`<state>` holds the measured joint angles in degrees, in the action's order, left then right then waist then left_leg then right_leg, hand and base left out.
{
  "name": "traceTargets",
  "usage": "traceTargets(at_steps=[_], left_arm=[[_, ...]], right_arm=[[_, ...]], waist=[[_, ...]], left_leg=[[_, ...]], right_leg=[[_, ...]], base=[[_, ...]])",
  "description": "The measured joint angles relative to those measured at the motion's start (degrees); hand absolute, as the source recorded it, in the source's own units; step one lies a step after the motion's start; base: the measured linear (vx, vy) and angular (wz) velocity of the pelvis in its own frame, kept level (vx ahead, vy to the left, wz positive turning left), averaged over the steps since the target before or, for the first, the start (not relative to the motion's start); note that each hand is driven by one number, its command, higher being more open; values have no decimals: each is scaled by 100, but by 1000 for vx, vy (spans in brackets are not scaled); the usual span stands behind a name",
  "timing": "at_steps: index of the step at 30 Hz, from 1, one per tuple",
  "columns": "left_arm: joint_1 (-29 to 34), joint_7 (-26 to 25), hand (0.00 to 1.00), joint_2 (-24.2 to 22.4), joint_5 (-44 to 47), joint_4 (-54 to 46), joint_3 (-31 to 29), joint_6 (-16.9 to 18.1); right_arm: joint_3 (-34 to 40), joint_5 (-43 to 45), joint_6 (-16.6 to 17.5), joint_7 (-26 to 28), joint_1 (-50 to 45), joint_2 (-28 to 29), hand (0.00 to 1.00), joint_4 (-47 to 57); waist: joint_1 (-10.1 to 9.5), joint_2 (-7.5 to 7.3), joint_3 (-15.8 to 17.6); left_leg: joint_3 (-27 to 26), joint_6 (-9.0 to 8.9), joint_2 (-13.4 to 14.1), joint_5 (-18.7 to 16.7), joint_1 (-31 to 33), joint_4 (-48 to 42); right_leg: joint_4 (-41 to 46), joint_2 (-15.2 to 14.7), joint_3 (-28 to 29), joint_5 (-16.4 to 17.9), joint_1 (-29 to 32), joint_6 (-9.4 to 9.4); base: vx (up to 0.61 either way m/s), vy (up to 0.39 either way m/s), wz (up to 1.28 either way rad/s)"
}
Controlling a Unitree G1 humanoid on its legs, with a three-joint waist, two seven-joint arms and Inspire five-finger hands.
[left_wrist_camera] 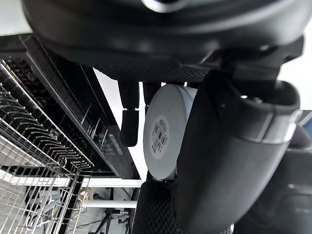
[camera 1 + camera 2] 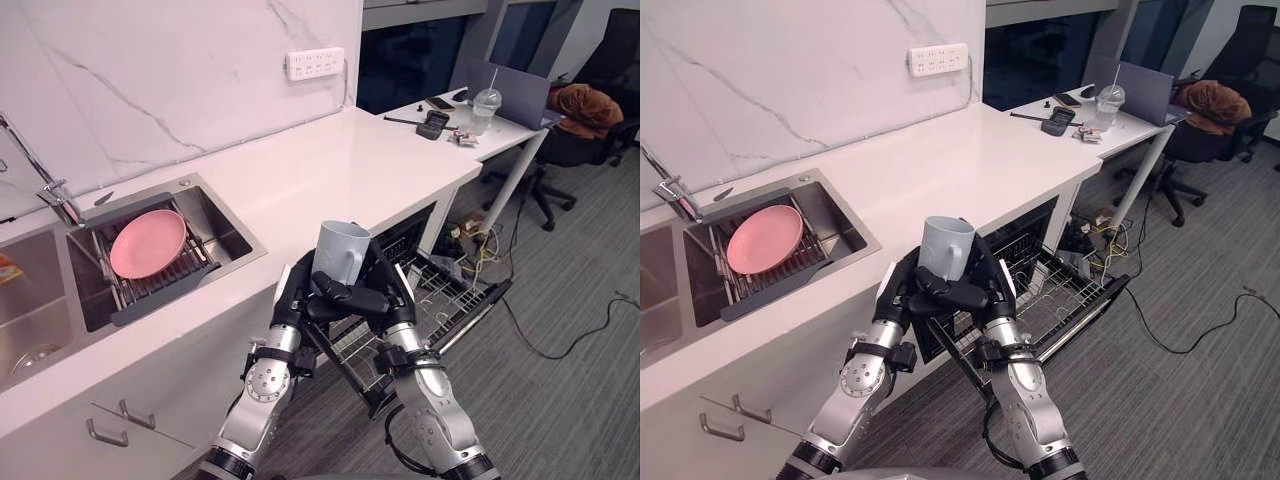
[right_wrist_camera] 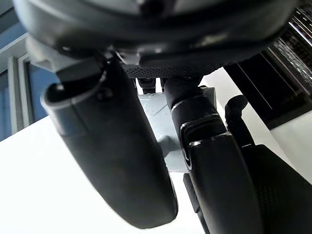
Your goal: Walk over to the sink, pick up the cup, carry it to the dishwasher, place the cup inside the dishwasher, then close the dishwasher door
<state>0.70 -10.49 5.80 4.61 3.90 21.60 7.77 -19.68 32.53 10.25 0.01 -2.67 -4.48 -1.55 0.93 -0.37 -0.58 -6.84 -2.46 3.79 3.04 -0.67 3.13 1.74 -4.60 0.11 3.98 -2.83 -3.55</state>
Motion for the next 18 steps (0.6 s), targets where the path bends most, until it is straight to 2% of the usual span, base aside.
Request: traceTargets(at_steps=[1,2,16,17,18], left_arm=[[-1,-18,30,4,-31,37,2,0],[-1,-35,30,33,-44,76,4,0],[-58,-119,30,175,-346,77,6,10],[-58,-122,90,176,-346,77,6,10],[-58,-125,90,176,-347,77,6,11]], right_arm=[[-14,50,0,2,4,-2,90,-55],[-56,150,0,2,37,-6,30,-144],[-176,455,0,-103,242,-148,30,-389],[-174,453,0,-103,242,-147,30,-389],[-170,448,0,-102,242,-147,30,-389]], waist=[[-7,-9,-18],[-11,-18,-27],[-85,-63,-57],[-106,-63,-57],[-121,-63,-57]], left_leg=[[6,-3,4,18,0,25],[12,-7,11,32,0,41],[85,-18,42,73,77,24],[86,-18,44,73,78,22],[86,-18,44,72,78,22]], right_leg=[[-11,5,-6,-11,2,5],[-14,12,-12,-19,5,11],[-20,46,-73,-56,7,33],[-22,48,-73,-56,8,33],[-23,49,-73,-56,7,34]], base=[[-24,-11,7],[0,0,0],[-7,-2,2],[0,0,0],[0,0,0]])
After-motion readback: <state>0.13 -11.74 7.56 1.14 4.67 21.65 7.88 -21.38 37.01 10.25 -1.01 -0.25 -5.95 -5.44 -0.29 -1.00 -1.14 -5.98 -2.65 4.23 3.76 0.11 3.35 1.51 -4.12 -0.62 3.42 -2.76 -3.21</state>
